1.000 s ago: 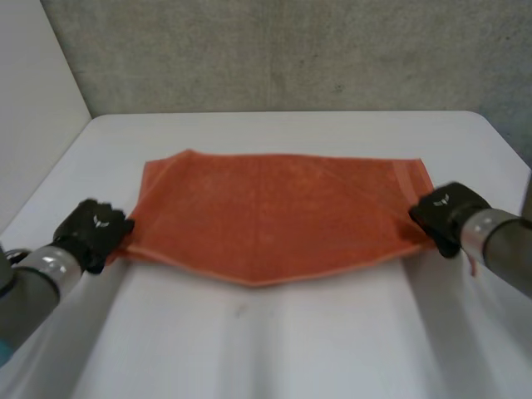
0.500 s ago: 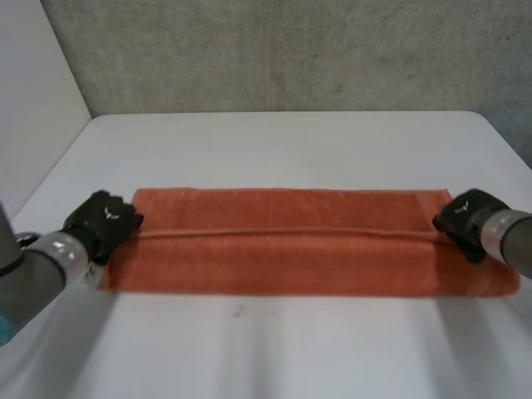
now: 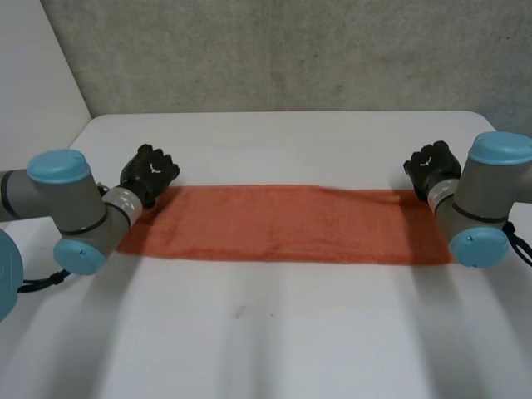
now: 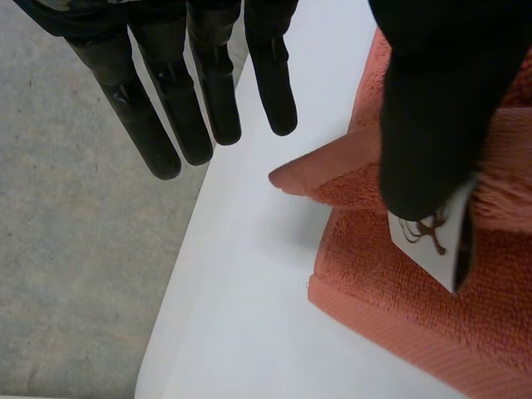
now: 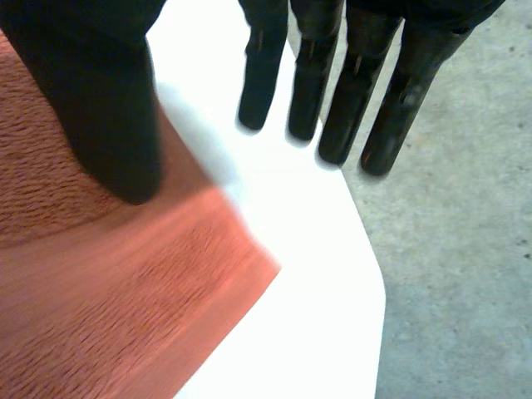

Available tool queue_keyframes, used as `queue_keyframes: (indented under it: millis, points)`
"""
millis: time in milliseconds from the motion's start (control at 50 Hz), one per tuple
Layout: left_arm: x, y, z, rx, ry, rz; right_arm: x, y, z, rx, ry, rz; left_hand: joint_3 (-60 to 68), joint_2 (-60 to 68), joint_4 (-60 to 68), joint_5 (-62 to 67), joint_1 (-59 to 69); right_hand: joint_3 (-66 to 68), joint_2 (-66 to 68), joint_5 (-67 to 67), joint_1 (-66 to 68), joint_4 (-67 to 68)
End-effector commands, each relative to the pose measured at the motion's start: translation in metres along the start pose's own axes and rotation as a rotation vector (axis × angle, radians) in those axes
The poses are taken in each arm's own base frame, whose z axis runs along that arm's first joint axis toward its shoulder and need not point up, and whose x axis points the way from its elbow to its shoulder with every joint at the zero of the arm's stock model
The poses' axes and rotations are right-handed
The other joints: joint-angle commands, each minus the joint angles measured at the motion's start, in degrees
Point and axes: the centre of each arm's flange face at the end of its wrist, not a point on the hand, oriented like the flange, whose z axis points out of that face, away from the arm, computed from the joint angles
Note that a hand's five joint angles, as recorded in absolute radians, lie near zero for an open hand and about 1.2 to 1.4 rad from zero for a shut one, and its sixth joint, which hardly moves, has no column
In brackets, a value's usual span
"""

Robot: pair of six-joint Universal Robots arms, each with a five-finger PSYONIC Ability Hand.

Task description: Fold the laundry

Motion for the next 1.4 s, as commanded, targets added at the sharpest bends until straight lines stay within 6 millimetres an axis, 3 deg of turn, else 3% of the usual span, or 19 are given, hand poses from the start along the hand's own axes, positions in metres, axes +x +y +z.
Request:
queue_keyframes:
  millis: [20,140,220,380,460,600,620,740,960,1140,1320,1400]
  points:
    - [-0.005,-0.013,-0.004,0.043,-0.035,0.016,0.005,-0.006,0.001,0.021,0.058,0.057,-19.3,-19.2,-18.9,-18.5,-18.9,-22.3,-21.7,-22.9,-17.7,-22.2]
    - [-0.027,-0.032,-0.018,0.078,-0.088,0.024,0.041,-0.027,-0.019,0.059,0.105,0.161,-19.7,-19.5,-19.2,-18.9,-19.2,-22.3,-21.7,-22.9,-17.7,-22.2]
    - [-0.039,-0.042,-0.033,0.077,-0.101,0.021,0.053,-0.035,-0.033,0.068,0.114,0.181,-19.8,-19.7,-19.4,-19.0,-19.4,-22.3,-21.7,-22.9,-17.7,-22.2]
    - [-0.049,-0.055,-0.065,0.084,-0.090,-0.054,0.060,-0.045,-0.072,0.070,0.066,0.181,-20.2,-20.0,-19.7,-19.4,-19.7,-22.3,-21.7,-22.9,-17.7,-22.2]
    - [-0.052,-0.047,-0.070,0.070,-0.081,-0.110,0.058,-0.044,-0.083,0.058,0.027,0.184,-20.0,-19.8,-19.5,-19.2,-19.5,-22.3,-21.7,-22.9,-17.7,-22.2]
    - [-0.051,-0.023,-0.067,0.027,-0.055,-0.227,0.053,-0.009,-0.109,-0.107,-0.142,0.331,-19.5,-19.3,-19.0,-18.7,-19.0,-22.3,-21.7,-22.9,-17.7,-22.2]
    - [-0.044,-0.010,-0.061,0.011,-0.033,-0.280,0.050,-0.004,-0.111,-0.123,-0.173,0.359,-19.5,-19.3,-19.0,-18.7,-19.0,-22.3,-21.7,-22.9,-17.7,-22.2]
    - [-0.034,0.004,-0.051,-0.023,0.004,-0.391,0.043,0.016,-0.116,-0.163,-0.229,0.409,-19.3,-19.2,-18.9,-18.5,-18.9,-22.3,-21.7,-22.9,-17.7,-22.2]
    - [-0.022,0.025,-0.037,-0.071,0.018,-0.470,0.035,0.024,-0.117,-0.176,-0.245,0.415,-19.3,-19.2,-18.9,-18.5,-18.9,-22.3,-21.7,-22.9,-17.7,-22.2]
    - [-0.057,0.041,-0.021,-0.131,-0.214,-0.355,0.033,0.025,-0.117,-0.174,-0.245,0.415,-18.5,-18.3,-18.0,-17.7,-18.0,-22.3,-21.7,-22.9,-17.7,-22.2]
    - [-0.057,0.028,-0.037,-0.129,-0.192,-0.344,0.033,0.026,-0.117,-0.168,-0.237,0.414,-18.6,-18.5,-18.2,-17.9,-18.2,-22.3,-21.7,-22.9,-17.7,-22.2]
    - [-0.054,0.005,-0.051,-0.082,-0.150,-0.343,0.033,0.026,-0.117,-0.162,-0.233,0.415,-18.6,-18.5,-18.2,-17.9,-18.2,-22.3,-21.7,-22.9,-17.7,-22.2]
